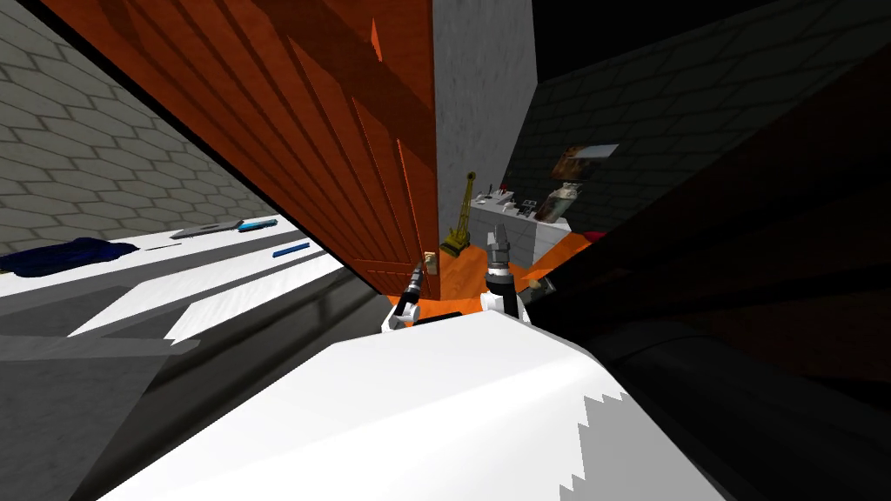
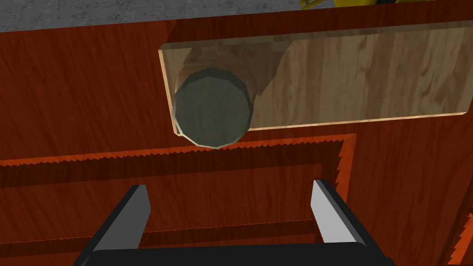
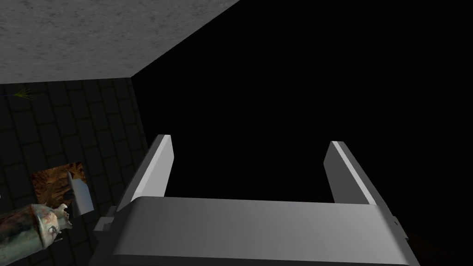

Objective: Push the door open

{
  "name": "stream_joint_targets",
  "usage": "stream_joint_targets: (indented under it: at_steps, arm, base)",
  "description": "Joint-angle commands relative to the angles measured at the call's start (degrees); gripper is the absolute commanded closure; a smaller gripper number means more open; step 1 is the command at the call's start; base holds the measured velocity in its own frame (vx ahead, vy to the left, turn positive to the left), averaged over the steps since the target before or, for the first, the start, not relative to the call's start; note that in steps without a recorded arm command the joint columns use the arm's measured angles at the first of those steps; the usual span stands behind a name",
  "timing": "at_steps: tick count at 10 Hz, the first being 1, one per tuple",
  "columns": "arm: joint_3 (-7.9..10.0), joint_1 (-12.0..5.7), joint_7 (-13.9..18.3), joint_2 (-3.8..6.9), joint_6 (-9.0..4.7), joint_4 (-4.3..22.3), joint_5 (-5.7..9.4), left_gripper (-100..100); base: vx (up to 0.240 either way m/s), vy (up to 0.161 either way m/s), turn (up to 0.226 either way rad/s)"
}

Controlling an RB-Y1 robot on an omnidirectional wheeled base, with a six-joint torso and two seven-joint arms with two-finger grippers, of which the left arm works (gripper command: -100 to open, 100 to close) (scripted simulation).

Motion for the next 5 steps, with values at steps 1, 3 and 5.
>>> stream_joint_targets:
  at_steps: [1,3,5]
  arm:
    - [0.34,-0.56,0.1,-1.02,-0.24,0.6,-0.04,-100]
    - [0.64,-0.98,0.1,-3.09,-0.44,1.1,-0.08,-100]
    - [0.57,-0.93,0.1,-2.61,-0.39,1.0,-0.08,100]
  base:
    - [0.205,-0.093,-0.018]
    - [0.15,-0.106,-0.017]
    - [0.018,-0.022,0.001]
